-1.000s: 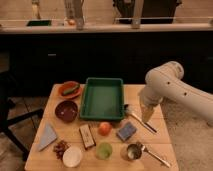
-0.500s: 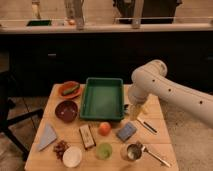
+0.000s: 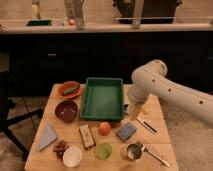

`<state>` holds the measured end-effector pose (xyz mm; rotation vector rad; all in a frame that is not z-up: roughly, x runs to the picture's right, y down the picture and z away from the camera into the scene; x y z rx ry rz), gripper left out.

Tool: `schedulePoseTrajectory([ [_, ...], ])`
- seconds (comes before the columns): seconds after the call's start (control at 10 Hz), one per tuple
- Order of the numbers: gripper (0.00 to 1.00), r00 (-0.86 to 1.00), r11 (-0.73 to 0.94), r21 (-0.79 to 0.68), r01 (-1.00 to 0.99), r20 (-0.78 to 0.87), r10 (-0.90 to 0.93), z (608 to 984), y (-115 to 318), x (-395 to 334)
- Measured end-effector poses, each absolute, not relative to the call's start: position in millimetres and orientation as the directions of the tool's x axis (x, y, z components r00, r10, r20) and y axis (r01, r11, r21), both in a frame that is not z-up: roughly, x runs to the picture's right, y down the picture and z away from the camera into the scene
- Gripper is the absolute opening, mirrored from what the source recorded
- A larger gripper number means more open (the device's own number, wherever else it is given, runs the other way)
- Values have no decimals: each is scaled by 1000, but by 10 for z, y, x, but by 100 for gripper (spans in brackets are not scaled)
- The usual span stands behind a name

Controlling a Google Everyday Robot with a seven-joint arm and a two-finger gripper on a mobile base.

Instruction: Place pepper in tray

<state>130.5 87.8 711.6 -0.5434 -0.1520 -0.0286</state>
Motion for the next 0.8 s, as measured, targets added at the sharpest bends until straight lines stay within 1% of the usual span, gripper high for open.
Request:
schedulePoseTrajectory([
  [0.5, 80, 987, 865, -497, 71, 162, 12, 7152, 831, 1260],
  [0.8, 80, 977, 881, -463, 99, 213, 2, 7265, 668, 755],
])
